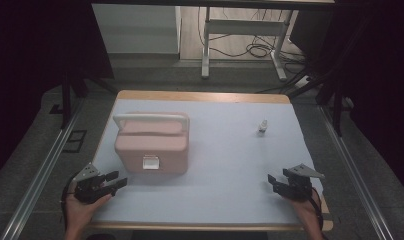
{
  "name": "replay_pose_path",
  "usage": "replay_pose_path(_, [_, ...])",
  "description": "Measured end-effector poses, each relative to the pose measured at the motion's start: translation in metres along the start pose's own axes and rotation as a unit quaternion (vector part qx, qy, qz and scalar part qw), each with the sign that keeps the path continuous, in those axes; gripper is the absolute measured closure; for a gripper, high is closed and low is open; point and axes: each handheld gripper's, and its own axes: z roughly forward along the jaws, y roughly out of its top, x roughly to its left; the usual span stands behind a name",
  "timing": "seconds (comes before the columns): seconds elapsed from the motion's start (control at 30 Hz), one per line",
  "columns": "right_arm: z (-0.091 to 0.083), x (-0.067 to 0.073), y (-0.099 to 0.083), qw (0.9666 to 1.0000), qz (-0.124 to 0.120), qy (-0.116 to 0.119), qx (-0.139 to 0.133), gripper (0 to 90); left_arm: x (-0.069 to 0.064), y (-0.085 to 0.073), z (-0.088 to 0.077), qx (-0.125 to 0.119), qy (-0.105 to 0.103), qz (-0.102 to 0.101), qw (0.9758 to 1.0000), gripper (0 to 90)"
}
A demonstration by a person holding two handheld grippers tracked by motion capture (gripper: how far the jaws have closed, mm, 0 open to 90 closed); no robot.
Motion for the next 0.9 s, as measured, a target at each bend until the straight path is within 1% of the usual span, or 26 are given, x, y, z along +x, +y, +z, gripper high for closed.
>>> replay_pose_path(0.07, [0.0,-0.001,0.0,1.0,0.003,0.004,0.0,35.4,-0.001,0.001,0.0,0.0,0.0,0.001,1.0,49.3])
replay_pose_path(0.1, [0.0,-0.001,-0.001,1.0,0.0,0.009,0.0,36.5,-0.001,0.001,0.0,0.0,0.0,0.001,1.0,50.2])
replay_pose_path(0.13, [0.0,-0.001,-0.001,1.0,0.0,0.009,0.0,36.5,-0.002,0.001,-0.001,-0.002,-0.001,0.002,1.0,50.2])
replay_pose_path(0.17, [-0.001,-0.001,-0.001,0.9998,-0.005,0.019,0.001,37.5,-0.002,0.001,-0.001,-0.004,-0.002,0.002,1.0,52.3])
replay_pose_path(0.27, [-0.002,0.0,-0.001,0.9992,-0.011,0.038,-0.003,40.0,-0.003,0.002,-0.002,-0.005,-0.004,0.003,1.0,57.3])
replay_pose_path(0.33, [-0.002,-0.001,0.0,0.9987,-0.011,0.05,-0.005,41.7,-0.004,0.002,-0.003,-0.009,-0.003,0.002,1.0,65.1])
replay_pose_path(0.37, [-0.002,-0.001,0.0,0.9985,-0.011,0.054,-0.004,42.1,-0.004,0.003,-0.004,-0.013,-0.001,-0.002,0.9999,70.5])
replay_pose_path(0.43, [-0.003,-0.002,0.0,0.9984,-0.007,0.057,-0.005,42.5,-0.003,0.003,-0.005,-0.018,0.001,-0.009,0.9998,79.3])
replay_pose_path(0.53, [-0.002,-0.001,0.0,0.9982,-0.012,0.059,-0.009,42.2,-0.001,0.003,-0.007,-0.022,0.008,-0.016,0.9996,86.4])
replay_pose_path(0.6, [-0.003,-0.001,0.0,0.9981,-0.018,0.058,-0.008,42.0,0.002,0.003,-0.008,-0.021,0.015,-0.019,0.9995,88.2])
replay_pose_path(0.67, [-0.003,-0.001,-0.001,0.998,-0.017,0.06,-0.009,42.0,0.008,0.003,-0.01,-0.024,0.024,-0.027,0.9991,89.5])
replay_pose_path(0.73, [-0.003,-0.002,0.0,0.9979,-0.015,0.063,-0.01,41.6,0.015,0.003,-0.011,-0.03,0.034,-0.042,0.9981,89.6])
replay_pose_path(0.8, [-0.001,-0.003,-0.001,0.9976,-0.013,0.068,-0.007,41.1,0.022,0.005,-0.01,-0.032,0.048,-0.057,0.9967,89.8])
replay_pose_path(0.9, [0.002,-0.002,-0.001,0.9973,-0.016,0.071,-0.004,40.5,0.03,0.012,-0.007,-0.033,0.058,-0.063,0.9958,89.9])
